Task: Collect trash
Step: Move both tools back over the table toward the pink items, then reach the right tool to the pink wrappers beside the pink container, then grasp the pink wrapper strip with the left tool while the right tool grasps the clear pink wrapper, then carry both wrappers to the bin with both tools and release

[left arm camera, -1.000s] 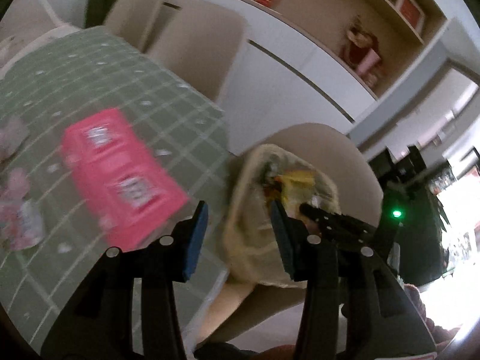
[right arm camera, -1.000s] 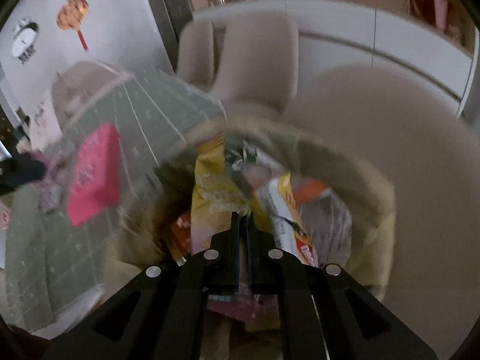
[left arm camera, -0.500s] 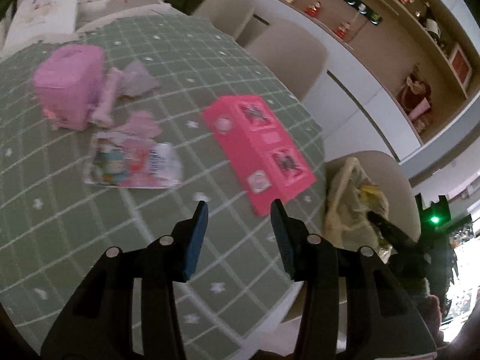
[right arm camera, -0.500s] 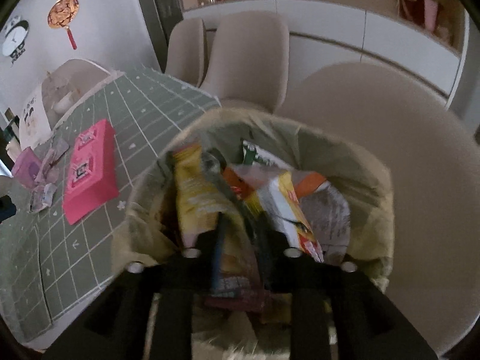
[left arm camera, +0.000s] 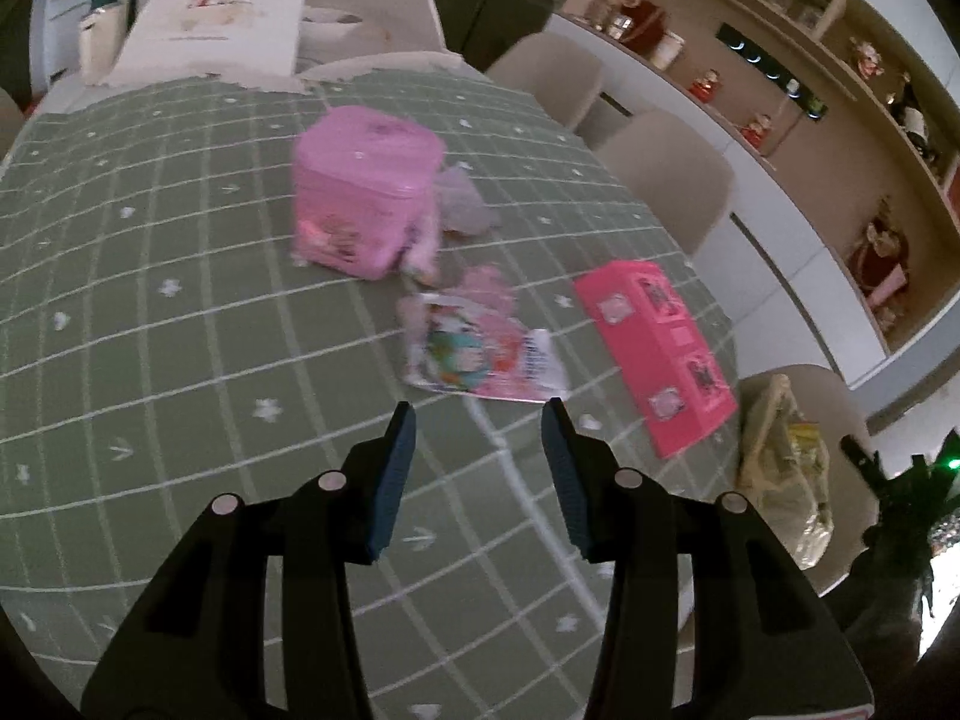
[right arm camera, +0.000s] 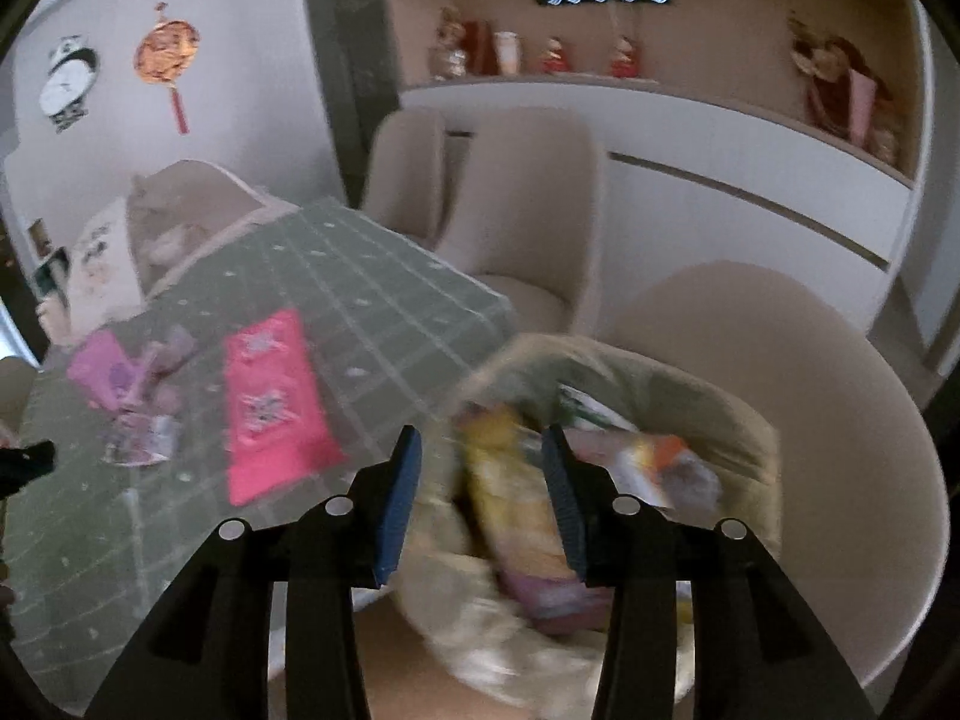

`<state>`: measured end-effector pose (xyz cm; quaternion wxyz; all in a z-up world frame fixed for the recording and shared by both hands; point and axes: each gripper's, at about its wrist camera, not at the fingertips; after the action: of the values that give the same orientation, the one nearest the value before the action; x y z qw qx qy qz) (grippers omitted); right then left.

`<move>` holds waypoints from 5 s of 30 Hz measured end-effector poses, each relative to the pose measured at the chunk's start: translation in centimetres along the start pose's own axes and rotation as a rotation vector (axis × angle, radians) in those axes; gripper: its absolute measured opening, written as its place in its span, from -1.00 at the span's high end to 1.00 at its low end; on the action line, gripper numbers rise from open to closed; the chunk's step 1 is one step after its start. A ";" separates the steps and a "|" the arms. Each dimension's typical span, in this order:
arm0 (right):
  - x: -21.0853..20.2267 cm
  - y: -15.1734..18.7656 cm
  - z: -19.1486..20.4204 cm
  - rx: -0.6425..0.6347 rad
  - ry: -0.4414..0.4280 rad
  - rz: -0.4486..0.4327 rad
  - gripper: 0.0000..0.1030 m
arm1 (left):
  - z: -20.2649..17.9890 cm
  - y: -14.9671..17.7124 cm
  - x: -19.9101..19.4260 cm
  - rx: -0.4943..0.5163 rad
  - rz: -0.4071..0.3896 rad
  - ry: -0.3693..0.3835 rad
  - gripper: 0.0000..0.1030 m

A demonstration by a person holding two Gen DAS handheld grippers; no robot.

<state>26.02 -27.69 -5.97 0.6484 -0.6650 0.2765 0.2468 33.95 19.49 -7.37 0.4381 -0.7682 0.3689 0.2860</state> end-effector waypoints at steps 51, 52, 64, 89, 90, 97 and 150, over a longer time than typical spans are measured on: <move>22.1 -13.7 26.7 -0.409 -0.577 0.170 0.23 | 5.3 -5.3 6.7 -0.077 0.080 -0.088 0.99; 22.9 -14.0 27.5 -0.415 -0.582 0.180 0.23 | 6.1 -4.9 6.2 -0.099 0.077 -0.095 0.95; 29.7 -16.5 34.1 -0.388 -0.609 0.255 0.22 | 9.6 -3.5 3.4 -0.193 0.013 -0.098 0.50; 19.1 -11.0 26.1 -0.452 -0.605 0.220 0.26 | 1.5 -7.3 9.8 0.216 -0.030 -0.047 0.33; 18.7 -11.4 25.5 -0.450 -0.591 0.201 0.23 | 1.1 -7.2 10.7 0.254 -0.016 -0.068 0.33; 17.9 -12.5 21.6 -0.419 -0.499 0.155 0.21 | 0.8 -6.7 12.5 0.247 0.021 -0.111 0.68; 1.9 -7.4 18.7 -0.378 -0.369 0.002 0.92 | -3.0 -2.0 -1.0 0.178 -0.022 0.132 0.75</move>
<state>33.06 -9.08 -2.60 0.5517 -0.7179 0.1031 0.4119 35.39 17.89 -4.30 0.4822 -0.7475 0.4126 0.1961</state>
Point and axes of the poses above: each gripper's, at about its wrist camera, not at the fingertips, and x roughly the way its jaws point, z to its left, y to its underside, and after that the axes turned 11 degrees about -x, right-handed
